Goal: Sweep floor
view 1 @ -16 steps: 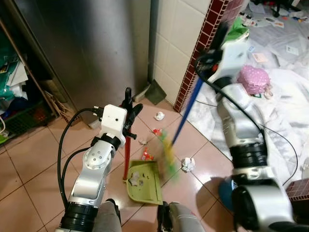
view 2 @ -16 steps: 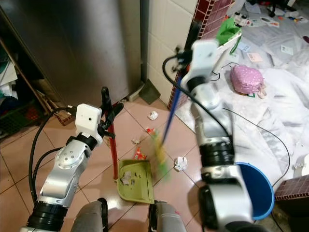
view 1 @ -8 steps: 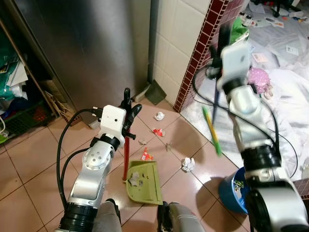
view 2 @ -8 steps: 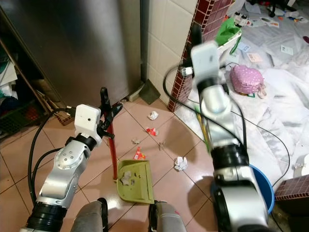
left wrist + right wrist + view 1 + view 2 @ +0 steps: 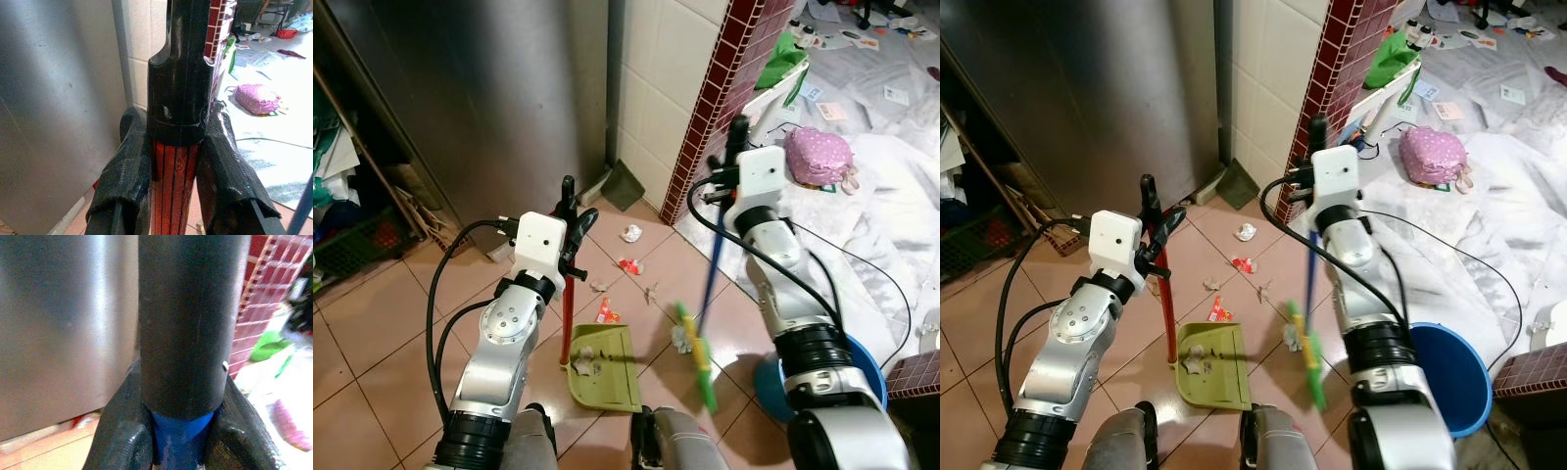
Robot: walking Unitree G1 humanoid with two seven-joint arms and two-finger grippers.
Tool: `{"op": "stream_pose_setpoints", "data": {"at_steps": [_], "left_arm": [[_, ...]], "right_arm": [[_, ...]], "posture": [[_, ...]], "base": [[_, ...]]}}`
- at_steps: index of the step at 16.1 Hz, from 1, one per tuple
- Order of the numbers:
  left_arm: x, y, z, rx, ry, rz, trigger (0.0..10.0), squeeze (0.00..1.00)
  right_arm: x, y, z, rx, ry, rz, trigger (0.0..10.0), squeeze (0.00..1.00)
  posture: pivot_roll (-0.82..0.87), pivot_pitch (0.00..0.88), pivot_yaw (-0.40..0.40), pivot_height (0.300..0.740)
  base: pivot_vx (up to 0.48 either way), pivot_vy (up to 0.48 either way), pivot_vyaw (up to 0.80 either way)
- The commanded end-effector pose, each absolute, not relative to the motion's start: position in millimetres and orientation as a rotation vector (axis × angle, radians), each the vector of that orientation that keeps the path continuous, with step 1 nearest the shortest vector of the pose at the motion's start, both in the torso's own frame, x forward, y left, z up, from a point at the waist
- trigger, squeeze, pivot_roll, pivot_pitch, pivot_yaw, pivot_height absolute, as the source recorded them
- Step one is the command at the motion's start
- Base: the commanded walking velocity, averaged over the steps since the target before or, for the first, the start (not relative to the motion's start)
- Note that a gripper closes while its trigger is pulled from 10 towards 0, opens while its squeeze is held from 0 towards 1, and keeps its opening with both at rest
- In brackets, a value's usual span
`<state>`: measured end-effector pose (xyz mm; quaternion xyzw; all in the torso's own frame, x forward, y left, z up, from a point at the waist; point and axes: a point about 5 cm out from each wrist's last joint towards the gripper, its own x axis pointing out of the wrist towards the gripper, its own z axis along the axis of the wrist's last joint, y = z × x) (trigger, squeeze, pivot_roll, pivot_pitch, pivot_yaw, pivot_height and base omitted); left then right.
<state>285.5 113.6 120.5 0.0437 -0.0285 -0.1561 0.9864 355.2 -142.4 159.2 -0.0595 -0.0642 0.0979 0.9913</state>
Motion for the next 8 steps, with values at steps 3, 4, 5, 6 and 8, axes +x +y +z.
{"op": "stream_pose_setpoints", "data": {"at_steps": [3, 4, 5, 6, 8], "left_arm": [[286, 111, 126, 0.093, -0.089, -0.319, 10.0, 0.0], [287, 111, 126, 0.092, -0.09, -0.319, 10.0, 0.0], [287, 111, 126, 0.092, -0.09, -0.319, 10.0, 0.0], [287, 111, 126, 0.093, -0.092, -0.314, 10.0, 0.0], [288, 111, 126, 0.098, -0.096, -0.303, 10.0, 0.0]], "right_arm": [[356, -143, 164, -0.004, -0.101, 0.236, 10.0, 0.0], [356, -141, 163, 0.022, -0.084, 0.252, 10.0, 0.0], [356, -140, 161, 0.045, -0.066, 0.269, 10.0, 0.0], [355, -135, 159, 0.118, -0.031, 0.292, 10.0, 0.0], [354, -130, 159, 0.176, 0.008, 0.335, 10.0, 0.0]], "posture": [[-0.02, 0.194, -0.076, 0.74], [-0.02, 0.193, -0.076, 0.74], [-0.02, 0.193, -0.076, 0.74], [-0.02, 0.19, -0.074, 0.74], [-0.02, 0.19, -0.074, 0.74]], "base": [[0.0, 0.0, 0.0], [0.0, 0.0, 0.0], [0.0, 0.0, 0.0], [0.0, 0.0, 0.0], [0.0, 0.0, 0.0]]}}
